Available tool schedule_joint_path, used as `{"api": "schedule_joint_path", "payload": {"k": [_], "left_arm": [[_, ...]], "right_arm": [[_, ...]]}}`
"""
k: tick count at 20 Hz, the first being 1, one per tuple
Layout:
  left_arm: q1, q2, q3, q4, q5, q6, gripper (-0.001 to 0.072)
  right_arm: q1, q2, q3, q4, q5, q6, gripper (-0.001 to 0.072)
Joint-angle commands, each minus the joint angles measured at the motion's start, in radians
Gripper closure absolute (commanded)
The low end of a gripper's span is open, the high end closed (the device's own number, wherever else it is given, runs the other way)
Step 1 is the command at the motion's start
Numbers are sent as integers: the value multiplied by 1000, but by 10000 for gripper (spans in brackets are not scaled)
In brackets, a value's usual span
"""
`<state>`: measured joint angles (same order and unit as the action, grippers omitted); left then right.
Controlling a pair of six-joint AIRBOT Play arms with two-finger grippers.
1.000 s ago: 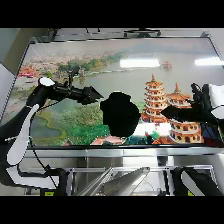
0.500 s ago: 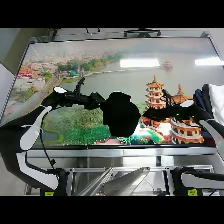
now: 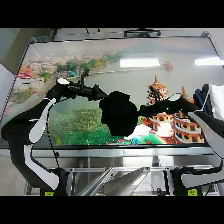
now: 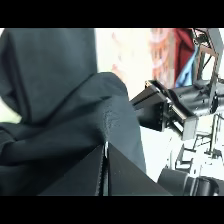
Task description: Fold the shirts.
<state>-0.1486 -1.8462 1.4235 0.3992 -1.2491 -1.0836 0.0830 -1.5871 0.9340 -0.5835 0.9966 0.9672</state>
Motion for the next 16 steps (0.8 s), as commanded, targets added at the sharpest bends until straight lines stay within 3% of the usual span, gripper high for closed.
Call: {"api": "schedule_joint_path", "payload": {"k": [1, 4, 10, 14, 16], "left_arm": [[7, 31, 66, -3, -43, -21, 711], [54, 141, 167, -2, -106, -53, 710], [156, 432, 318, 15, -153, -90, 710], [130, 570, 311, 241, -293, -143, 708], [79, 632, 240, 301, -293, -148, 690]], "right_arm": [[-51, 85, 95, -16, 120, 36, 692], [-171, 240, 255, -129, 205, 126, 692], [-326, 558, 500, -131, 254, 163, 692], [-311, 678, 497, -132, 388, 162, 692], [-269, 689, 480, -132, 462, 163, 692]]}}
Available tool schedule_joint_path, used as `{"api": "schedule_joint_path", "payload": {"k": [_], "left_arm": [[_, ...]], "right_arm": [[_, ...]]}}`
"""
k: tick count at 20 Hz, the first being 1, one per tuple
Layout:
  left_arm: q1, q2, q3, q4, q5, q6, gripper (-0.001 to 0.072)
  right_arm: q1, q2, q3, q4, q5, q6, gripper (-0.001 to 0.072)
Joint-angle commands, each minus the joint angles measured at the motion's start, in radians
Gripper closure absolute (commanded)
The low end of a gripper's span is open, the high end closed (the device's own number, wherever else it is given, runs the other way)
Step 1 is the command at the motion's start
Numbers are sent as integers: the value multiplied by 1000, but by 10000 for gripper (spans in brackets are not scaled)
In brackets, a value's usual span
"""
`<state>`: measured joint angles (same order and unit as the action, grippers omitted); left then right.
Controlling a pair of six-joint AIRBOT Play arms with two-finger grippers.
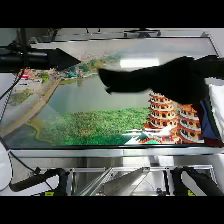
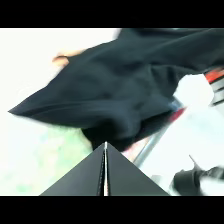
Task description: Fold the shirts.
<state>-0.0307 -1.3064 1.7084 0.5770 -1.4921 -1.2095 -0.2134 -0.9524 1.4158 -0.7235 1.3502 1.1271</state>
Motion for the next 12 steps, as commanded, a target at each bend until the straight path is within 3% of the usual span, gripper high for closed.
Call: {"api": "schedule_joint_path", "payload": {"k": [1, 4, 10, 11, 12], "left_arm": [[-66, 121, -104, 142, -26, -22, 690], [-140, 176, -311, 181, 80, -18, 689], [-244, 89, -645, 158, 290, 27, 684], [-269, 53, -673, 135, 314, 44, 680], [-292, 12, -684, 129, 326, 50, 572]], "right_arm": [[65, 53, -26, 7, 127, 6, 691], [173, 48, -138, -17, 100, 5, 692], [305, -35, -446, -51, -145, 2, 691], [343, -60, -489, -51, -201, -5, 643], [373, -88, -515, -52, -238, -5, 414]]}}
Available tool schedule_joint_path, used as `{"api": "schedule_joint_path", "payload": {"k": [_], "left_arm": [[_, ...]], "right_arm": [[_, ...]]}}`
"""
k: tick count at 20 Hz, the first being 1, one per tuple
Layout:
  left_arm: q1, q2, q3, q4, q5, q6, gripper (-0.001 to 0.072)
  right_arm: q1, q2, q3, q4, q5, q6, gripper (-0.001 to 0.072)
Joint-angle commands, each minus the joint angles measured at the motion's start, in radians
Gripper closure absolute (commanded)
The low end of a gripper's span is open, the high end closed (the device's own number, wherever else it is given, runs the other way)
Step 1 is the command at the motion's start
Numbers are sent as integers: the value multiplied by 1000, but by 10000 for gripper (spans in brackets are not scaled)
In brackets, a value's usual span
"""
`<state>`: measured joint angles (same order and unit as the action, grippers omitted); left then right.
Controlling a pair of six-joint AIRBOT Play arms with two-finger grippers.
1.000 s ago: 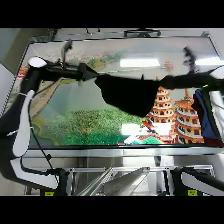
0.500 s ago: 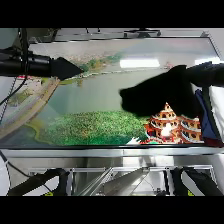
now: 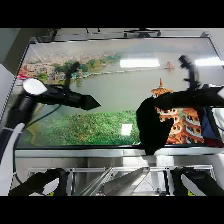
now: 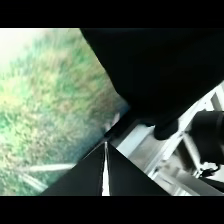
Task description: Fold the shirts.
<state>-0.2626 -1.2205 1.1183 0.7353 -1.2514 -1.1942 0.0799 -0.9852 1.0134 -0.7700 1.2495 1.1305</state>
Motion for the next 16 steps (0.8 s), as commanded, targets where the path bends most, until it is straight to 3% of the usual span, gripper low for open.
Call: {"api": "schedule_joint_path", "payload": {"k": [1, 2, 3, 6, 9, 13, 16], "left_arm": [[-76, -113, -91, -30, 84, 34, 336], [-87, -151, -81, -32, 79, 34, 98], [-97, -188, -60, -32, 53, 31, -2], [-134, -284, 26, -31, -32, 9, -4], [-214, -350, 75, -31, -35, 6, -3], [-331, -439, 152, -32, -16, -27, -2], [-414, -520, 263, -31, 23, -67, 14]], "right_arm": [[97, -89, -117, -8, -144, -8, 235], [95, -109, -116, -10, -141, -7, 228], [80, -112, -114, -31, -132, 2, 229], [-55, -84, -92, -152, -25, 39, 228], [-247, -45, -105, -341, 41, 115, 228], [-446, -46, -214, -359, -29, 219, 229], [-507, -90, -329, -353, -59, 241, 228]]}}
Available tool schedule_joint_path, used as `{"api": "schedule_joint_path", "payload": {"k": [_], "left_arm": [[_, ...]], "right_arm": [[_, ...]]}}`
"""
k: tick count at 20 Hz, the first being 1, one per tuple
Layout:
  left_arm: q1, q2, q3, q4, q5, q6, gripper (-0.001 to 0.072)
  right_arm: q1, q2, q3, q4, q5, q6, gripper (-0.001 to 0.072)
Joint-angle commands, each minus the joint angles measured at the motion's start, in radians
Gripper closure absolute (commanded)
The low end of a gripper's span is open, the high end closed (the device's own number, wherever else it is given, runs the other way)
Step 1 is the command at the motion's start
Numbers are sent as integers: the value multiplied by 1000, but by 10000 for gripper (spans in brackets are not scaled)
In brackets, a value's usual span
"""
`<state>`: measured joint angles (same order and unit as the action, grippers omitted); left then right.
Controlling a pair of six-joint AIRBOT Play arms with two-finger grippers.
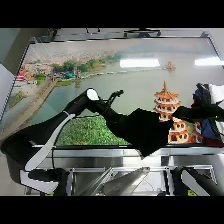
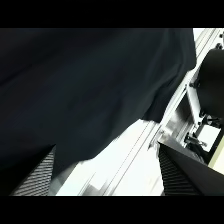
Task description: Fold the shirts.
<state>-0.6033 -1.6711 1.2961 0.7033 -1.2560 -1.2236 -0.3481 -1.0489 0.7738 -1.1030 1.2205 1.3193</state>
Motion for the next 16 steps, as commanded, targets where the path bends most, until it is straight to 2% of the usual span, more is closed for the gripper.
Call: {"api": "schedule_joint_path", "payload": {"k": [1, 4, 7, 11, 12, 13, 14, 15, 16], "left_arm": [[-95, -96, 126, 0, 40, -55, 14], [-146, -179, 246, 3, 46, -106, 14], [-179, -250, 333, 5, 29, -133, 14], [-192, -343, 414, 13, -21, -209, 13], [-192, -368, 431, 13, -40, -228, 15], [-192, -386, 441, 13, -57, -243, 16], [-192, -399, 454, 13, -72, -252, 31], [-192, -414, 473, 13, -93, -256, 245], [-192, -426, 494, 13, -111, -255, 370]], "right_arm": [[-79, -46, -119, -19, -47, 52, 228], [-74, -119, -182, 28, -74, 57, 229], [-71, -192, -190, 171, -72, -68, 229], [-47, -256, -190, 268, -72, -136, 232], [-43, -264, -190, 285, -69, -159, 323], [-38, -268, -190, 298, -68, -172, 539], [-32, -269, -190, 313, -64, -173, 655], [-26, -269, -190, 333, -56, -173, 694], [-19, -269, -190, 366, -41, -196, 693]]}}
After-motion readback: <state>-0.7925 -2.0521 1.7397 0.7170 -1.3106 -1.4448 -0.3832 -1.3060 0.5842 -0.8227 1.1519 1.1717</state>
